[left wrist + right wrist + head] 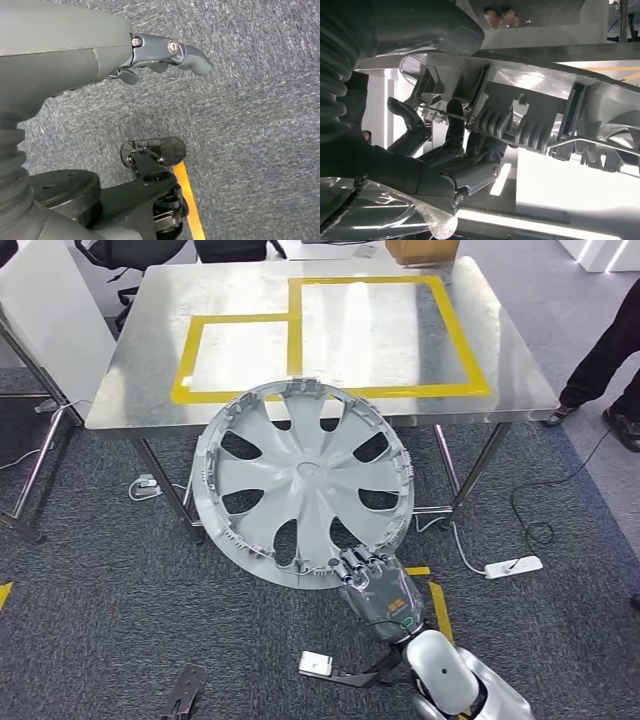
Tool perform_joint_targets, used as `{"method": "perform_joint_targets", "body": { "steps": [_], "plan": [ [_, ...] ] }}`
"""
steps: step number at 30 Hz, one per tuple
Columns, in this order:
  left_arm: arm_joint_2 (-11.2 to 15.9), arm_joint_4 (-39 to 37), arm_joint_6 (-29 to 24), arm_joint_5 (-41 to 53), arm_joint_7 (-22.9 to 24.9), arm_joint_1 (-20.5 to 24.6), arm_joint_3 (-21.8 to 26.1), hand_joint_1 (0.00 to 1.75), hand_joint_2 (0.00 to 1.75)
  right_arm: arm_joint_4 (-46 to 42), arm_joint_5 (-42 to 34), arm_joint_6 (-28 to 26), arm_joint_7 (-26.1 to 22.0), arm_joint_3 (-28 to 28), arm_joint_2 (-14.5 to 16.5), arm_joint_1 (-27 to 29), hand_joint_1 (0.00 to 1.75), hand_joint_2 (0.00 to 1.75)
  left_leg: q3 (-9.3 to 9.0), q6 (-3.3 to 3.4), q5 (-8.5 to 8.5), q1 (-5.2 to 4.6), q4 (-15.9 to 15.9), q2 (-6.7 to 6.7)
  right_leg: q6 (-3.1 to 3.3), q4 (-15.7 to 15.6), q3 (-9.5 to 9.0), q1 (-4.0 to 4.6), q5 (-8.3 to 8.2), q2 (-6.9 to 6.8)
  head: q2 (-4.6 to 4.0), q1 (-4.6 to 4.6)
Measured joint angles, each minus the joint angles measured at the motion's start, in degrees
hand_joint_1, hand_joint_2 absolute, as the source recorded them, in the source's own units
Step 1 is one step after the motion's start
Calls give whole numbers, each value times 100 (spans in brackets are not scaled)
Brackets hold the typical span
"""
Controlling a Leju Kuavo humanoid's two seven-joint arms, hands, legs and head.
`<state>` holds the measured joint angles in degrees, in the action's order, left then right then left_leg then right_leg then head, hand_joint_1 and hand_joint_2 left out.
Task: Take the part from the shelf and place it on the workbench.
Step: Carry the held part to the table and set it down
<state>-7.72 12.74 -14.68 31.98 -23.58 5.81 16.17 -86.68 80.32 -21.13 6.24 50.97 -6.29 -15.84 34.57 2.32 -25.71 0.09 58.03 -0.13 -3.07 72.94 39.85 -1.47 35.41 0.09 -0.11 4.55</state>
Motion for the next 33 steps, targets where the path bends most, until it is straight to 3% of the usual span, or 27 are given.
{"method": "perform_joint_targets", "body": {
  "steps": [1,2,4,6,10,12,14,16,17,18,20,21,22,25,27,30,31,33],
  "plan": [
    [-2,0,4,0,0,-7,1,0,175,5,-1,1,-2,0,0,8,175,175,-29,14,-25,-16,1,-3,7,154,142,5,-45,0,0,1],
    [-2,0,7,0,0,-13,1,0,175,11,-3,1,1,0,0,16,175,175,-68,19,-55,-29,2,-9,23,80,171,12,-203,-1,0,-1],
    [-4,0,8,-1,0,-22,2,0,175,22,-4,2,7,0,0,22,175,175,-164,5,-132,-47,9,-20,76,-608,-57,35,-693,-7,0,-2],
    [-5,0,8,-1,1,-14,2,0,175,25,-2,2,5,1,1,9,175,175,-201,-42,-200,-75,39,-24,131,-1228,-343,63,-933,-19,1,2],
    [-3,2,9,-1,4,-3,2,0,175,24,-5,1,5,2,4,13,175,175,-214,-140,-266,-83,62,-13,213,-1432,-475,66,-872,4,2,42],
    [2,4,7,-1,3,6,2,0,175,26,-9,2,16,1,8,12,175,175,-102,-216,-438,-66,356,-10,268,-1459,-540,31,-846,-3,2,69],
    [3,4,6,-1,2,4,2,0,175,26,-5,2,22,0,10,4,175,175,288,-290,-736,-27,1113,-8,304,-1461,-591,24,-805,-6,2,93],
    [3,4,7,-1,2,-13,2,0,175,28,-3,2,17,0,11,10,175,175,660,-326,-843,7,1713,-8,308,-1461,-646,24,-758,8,2,92],
    [3,4,7,-1,2,-20,2,0,175,29,-3,2,14,0,11,17,175,175,705,-327,-715,15,1696,-8,302,-1461,-686,24,-731,17,2,92],
    [3,4,8,-1,2,-23,2,0,175,29,-4,2,12,1,11,24,175,175,645,-317,-489,20,1460,-8,294,-1461,-734,24,-700,24,2,92],
    [7,4,8,-1,2,-21,3,0,175,28,-3,2,8,1,13,24,175,175,355,-260,-13,2,690,-8,262,-1467,-833,30,-634,30,2,90],
    [9,4,8,0,2,-17,4,0,175,28,-3,1,8,1,14,17,175,175,219,-219,93,-15,371,-7,236,-1471,-862,35,-607,33,2,92],
    [12,4,7,5,3,-11,5,0,175,28,-2,1,9,1,15,10,175,175,135,-184,113,-34,182,-5,207,-1481,-875,39,-588,33,2,88],
    [15,4,2,28,3,-13,7,0,175,26,-5,2,12,0,15,4,175,175,47,-101,39,-41,15,0,105,-1537,-894,37,-556,18,2,85],
    [14,5,-3,37,1,-19,8,0,175,24,-8,2,11,0,14,1,175,175,-40,-43,43,-13,-80,1,62,-1315,-781,41,-436,9,2,71],
    [5,7,-5,41,0,-13,9,0,175,25,-2,2,6,0,13,4,175,175,-133,20,-17,-12,-110,2,34,-215,-132,40,-56,7,2,61],
    [2,6,-5,41,0,-15,9,0,175,26,-1,2,4,0,13,12,175,175,-161,27,-45,-16,-109,2,25,69,68,38,-11,6,2,64],
    [-1,6,-5,41,0,-20,9,0,175,28,-2,2,1,0,13,24,175,175,-198,29,-81,-18,-109,0,17,267,244,37,-43,6,2,65]
  ]
}}
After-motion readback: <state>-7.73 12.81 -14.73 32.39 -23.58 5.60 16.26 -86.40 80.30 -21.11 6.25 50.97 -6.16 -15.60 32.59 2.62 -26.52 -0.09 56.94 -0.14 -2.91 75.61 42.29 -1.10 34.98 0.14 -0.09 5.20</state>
